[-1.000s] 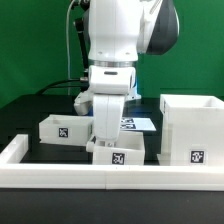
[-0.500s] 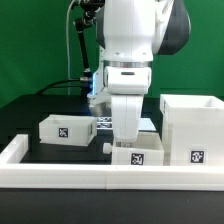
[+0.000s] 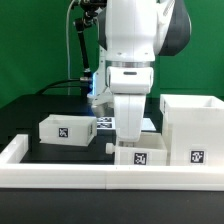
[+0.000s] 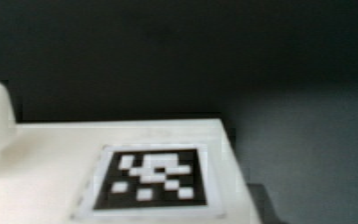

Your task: Assemble drawer

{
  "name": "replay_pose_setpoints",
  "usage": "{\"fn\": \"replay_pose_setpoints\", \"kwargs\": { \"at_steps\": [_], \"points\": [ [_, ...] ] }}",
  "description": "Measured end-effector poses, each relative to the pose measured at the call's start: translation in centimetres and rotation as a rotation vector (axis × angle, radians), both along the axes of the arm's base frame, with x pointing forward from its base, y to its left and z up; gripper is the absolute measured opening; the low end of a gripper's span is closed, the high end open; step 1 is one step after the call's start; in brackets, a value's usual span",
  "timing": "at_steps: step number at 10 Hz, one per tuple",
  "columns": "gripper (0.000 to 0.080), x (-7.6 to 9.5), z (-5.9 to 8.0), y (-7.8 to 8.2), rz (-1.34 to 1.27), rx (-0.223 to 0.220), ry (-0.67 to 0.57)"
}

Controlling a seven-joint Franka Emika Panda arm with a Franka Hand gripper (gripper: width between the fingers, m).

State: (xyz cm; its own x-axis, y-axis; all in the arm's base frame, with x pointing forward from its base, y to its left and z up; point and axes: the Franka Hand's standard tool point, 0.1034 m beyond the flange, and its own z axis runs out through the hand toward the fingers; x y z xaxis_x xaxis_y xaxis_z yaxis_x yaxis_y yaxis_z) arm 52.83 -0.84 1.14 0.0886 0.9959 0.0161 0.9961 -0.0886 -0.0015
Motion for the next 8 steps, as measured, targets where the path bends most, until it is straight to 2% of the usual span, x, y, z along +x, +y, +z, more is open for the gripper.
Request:
{"fn": "replay_pose_setpoints", "kwargs": {
  "at_steps": [8],
  "points": [
    [0.0041,-0.1,-0.1,2.4,0.005,0.015,0.001]
  ]
}}
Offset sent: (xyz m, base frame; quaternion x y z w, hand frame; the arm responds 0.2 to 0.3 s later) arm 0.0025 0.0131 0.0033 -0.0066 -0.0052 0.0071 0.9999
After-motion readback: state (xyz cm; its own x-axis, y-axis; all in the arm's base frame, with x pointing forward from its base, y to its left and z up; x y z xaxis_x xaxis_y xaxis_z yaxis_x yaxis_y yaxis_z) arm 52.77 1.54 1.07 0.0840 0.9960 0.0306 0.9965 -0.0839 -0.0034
